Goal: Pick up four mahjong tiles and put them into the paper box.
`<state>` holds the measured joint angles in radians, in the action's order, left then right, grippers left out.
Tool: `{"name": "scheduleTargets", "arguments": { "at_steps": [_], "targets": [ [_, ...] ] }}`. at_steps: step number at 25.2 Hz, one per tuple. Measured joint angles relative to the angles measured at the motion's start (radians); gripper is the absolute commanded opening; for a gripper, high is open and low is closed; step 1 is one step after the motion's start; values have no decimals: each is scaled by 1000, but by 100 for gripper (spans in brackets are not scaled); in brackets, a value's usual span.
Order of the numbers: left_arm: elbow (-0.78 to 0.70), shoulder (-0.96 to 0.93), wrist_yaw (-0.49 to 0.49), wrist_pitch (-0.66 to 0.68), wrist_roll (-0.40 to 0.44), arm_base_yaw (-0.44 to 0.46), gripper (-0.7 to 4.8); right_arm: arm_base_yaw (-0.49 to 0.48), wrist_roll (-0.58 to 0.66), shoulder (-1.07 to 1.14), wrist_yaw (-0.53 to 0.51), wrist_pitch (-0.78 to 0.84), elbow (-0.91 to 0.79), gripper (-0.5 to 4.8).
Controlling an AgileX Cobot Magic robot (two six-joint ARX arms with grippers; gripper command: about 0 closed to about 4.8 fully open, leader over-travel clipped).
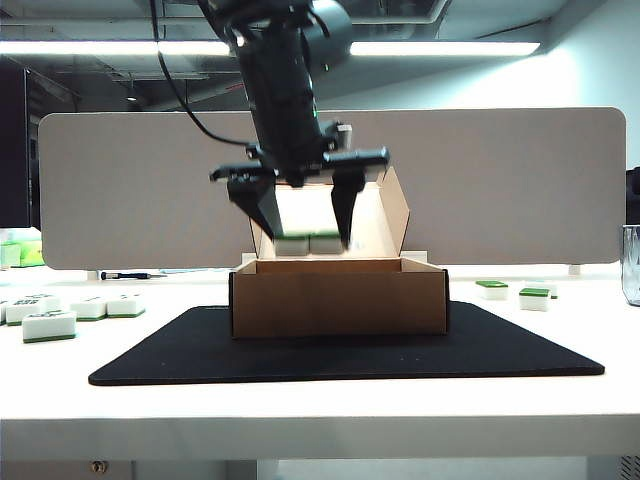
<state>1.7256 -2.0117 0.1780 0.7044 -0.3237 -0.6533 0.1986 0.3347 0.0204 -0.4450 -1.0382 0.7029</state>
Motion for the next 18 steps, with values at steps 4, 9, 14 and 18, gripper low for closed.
{"name": "scheduleTargets", "arguments": {
  "at_steps": [4,9,14,18],
  "targets": [
    [-2,-54,-10,30,60,0,210,0,0,0,0,0,0,-1],
    [-2,-93,-10,29,62,1,211,0,0,0,0,0,0,-1],
    [-2,-125,-21,24,62,2,215,0,0,0,0,0,0,-1],
    [-2,-131,-43,17,62,2,309,0,0,0,0,0,0,-1]
  ]
}}
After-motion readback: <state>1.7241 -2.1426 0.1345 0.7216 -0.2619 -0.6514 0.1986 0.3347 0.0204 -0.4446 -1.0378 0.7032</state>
